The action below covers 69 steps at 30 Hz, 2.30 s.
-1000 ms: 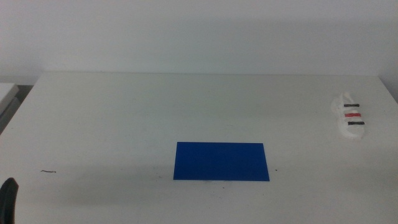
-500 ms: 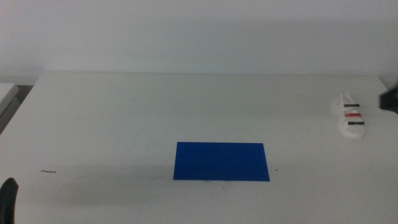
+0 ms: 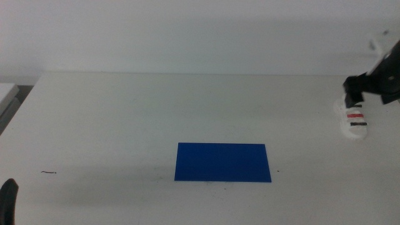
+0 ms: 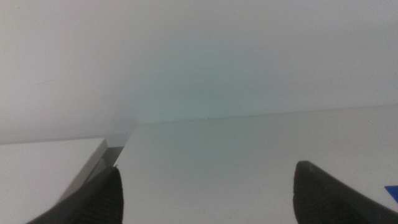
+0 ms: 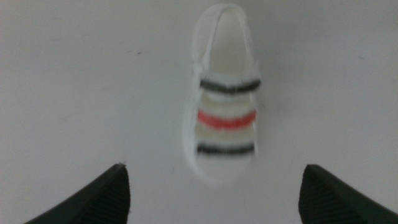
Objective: Use one arm to grab the shoe from the table and place it on the mat.
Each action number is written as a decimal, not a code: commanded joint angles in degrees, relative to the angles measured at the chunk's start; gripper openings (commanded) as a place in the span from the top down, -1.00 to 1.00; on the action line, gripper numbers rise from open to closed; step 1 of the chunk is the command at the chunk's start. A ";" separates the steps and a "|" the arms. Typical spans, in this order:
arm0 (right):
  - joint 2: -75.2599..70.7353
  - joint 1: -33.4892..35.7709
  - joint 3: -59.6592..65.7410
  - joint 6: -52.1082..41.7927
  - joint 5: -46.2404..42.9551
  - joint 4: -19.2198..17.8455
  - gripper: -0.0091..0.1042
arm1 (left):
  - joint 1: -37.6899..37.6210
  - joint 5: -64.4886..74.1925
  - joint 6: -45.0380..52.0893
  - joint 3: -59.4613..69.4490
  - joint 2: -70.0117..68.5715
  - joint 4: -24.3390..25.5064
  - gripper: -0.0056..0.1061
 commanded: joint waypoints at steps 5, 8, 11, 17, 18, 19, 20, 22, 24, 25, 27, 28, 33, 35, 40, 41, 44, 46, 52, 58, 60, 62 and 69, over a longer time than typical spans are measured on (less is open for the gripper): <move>8.99 -0.86 -2.90 0.61 -7.42 -3.22 -0.80 | 0.00 -0.68 -0.08 0.02 0.28 -0.23 -0.78; 11.60 -1.18 -2.90 3.71 -10.49 -5.33 -0.80 | 0.00 -0.68 -0.08 0.02 0.28 -0.23 -0.78; 13.22 -1.32 -2.90 4.24 -12.61 -5.02 -0.73 | 0.00 -0.68 -0.08 0.02 0.28 -0.23 -0.78; 11.51 -0.38 -2.90 7.36 -9.69 -4.83 0.55 | 0.00 -0.68 -0.08 0.02 0.28 -0.23 -0.78; 10.08 0.86 -2.90 10.77 -7.58 -5.65 0.74 | 0.00 -0.68 -0.08 0.02 0.28 -0.23 -0.78; 7.94 2.58 -2.90 15.25 -4.43 -7.47 0.89 | 0.00 -0.68 -0.08 0.02 0.28 -0.23 -0.78; 5.61 4.84 -2.90 20.42 -0.99 -9.47 0.86 | 0.00 -0.68 -0.08 0.02 0.28 -0.23 -0.78; 1.95 9.87 -2.90 25.88 4.49 -12.41 0.78 | 0.00 -0.68 -0.08 0.02 0.28 -0.23 -0.78; -0.64 16.16 -2.90 29.08 7.64 -12.78 0.71 | 0.00 -0.68 -0.08 0.02 0.28 -0.23 -0.78; -1.25 18.76 -2.90 30.23 8.20 -12.53 0.69 | 0.00 -0.68 -0.08 0.02 0.28 -0.23 -0.78; -1.44 24.95 -2.90 33.90 8.19 -12.01 0.69 | 0.00 -0.68 -0.08 0.02 0.28 -0.23 -0.78; -1.44 27.89 -2.90 36.67 8.37 -12.01 0.69 | 0.00 -0.68 -0.08 0.02 0.28 -0.23 -0.78; 1.42 39.87 -2.90 46.31 8.44 -12.11 0.69 | 0.00 -0.68 -0.08 0.02 0.28 -0.23 -0.78; 2.75 42.37 -2.90 47.72 7.54 -12.11 0.69 | 0.00 -0.68 -0.08 0.02 0.28 -0.23 -0.78; 4.58 44.27 -2.90 47.72 7.17 -10.51 0.69 | 0.00 -0.68 -0.08 0.02 0.28 -0.23 -0.78; 4.62 44.37 -2.90 47.72 7.45 -9.90 0.69 | 0.00 -0.68 -0.08 0.02 0.28 -0.23 -0.78; 4.71 44.32 -2.90 47.72 6.95 -9.27 0.69 | 0.00 -0.68 -0.08 0.02 0.28 -0.23 -0.78; 4.71 44.32 -2.90 47.72 6.83 -9.27 0.69 | 0.00 -0.68 -0.08 0.02 0.28 -0.23 -0.78; 4.71 44.32 -2.90 60.28 5.01 -9.27 0.69 | 0.00 -0.68 -0.08 0.02 0.28 -0.23 -0.78; 4.71 44.32 -2.90 113.14 7.17 -9.65 0.69 | 0.00 -0.68 -0.08 0.02 0.28 -0.23 -0.78; 4.92 44.32 -2.90 125.19 10.82 -10.05 0.70 | 0.00 -0.68 -0.08 0.02 0.28 -0.23 -0.78; 5.32 44.19 -2.90 125.19 11.32 -8.11 0.70 | 0.00 -0.68 -0.08 0.02 0.28 -0.23 -0.78; 6.64 41.61 -4.34 125.19 11.36 -2.15 0.70 | 0.00 -0.68 -0.08 0.02 0.28 -0.23 -0.78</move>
